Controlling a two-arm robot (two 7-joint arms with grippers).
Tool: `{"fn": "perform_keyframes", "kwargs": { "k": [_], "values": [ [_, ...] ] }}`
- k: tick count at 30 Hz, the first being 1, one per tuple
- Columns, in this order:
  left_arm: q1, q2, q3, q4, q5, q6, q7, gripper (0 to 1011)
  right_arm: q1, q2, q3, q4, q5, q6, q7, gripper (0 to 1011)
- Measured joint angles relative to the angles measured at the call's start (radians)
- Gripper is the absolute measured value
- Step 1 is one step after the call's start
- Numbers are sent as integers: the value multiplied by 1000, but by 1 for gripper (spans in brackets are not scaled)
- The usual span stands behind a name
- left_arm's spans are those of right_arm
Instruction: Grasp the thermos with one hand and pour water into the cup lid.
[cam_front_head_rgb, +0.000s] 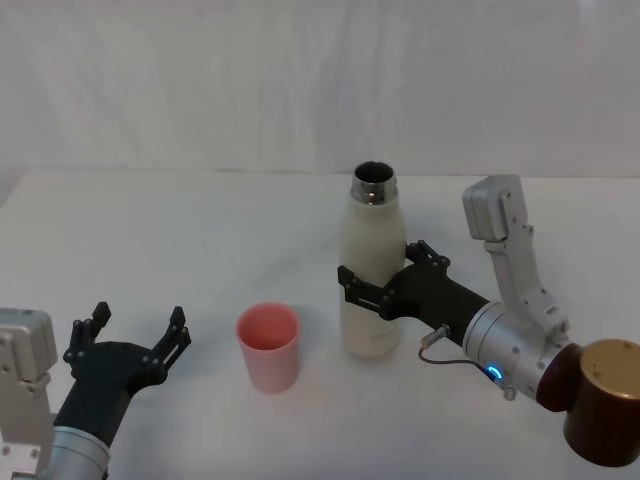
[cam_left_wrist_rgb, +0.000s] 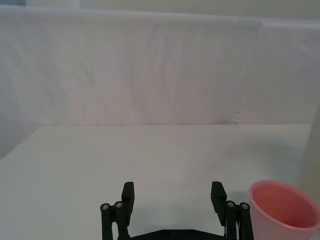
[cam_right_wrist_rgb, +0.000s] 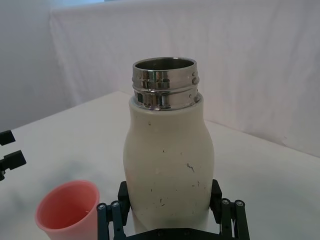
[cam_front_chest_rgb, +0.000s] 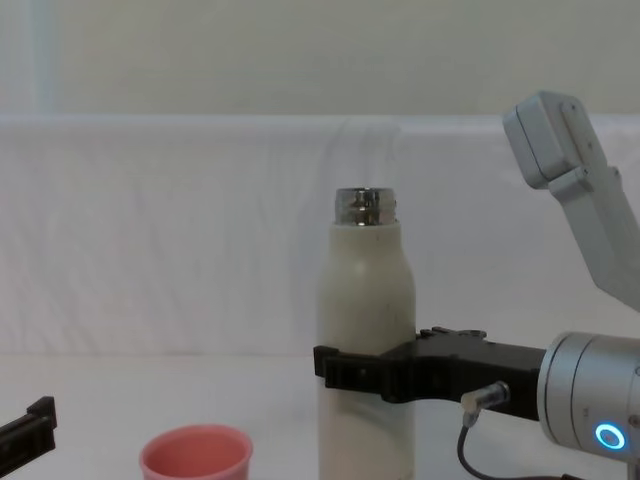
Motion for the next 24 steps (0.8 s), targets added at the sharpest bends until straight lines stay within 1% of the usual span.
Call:
{"fn": "perform_keyframes", "kwargs": {
  "k": [24],
  "values": [
    [0,0,0,0,0,0,0,1001,2,42,-43,2,52,-23,-40,957]
  ]
}}
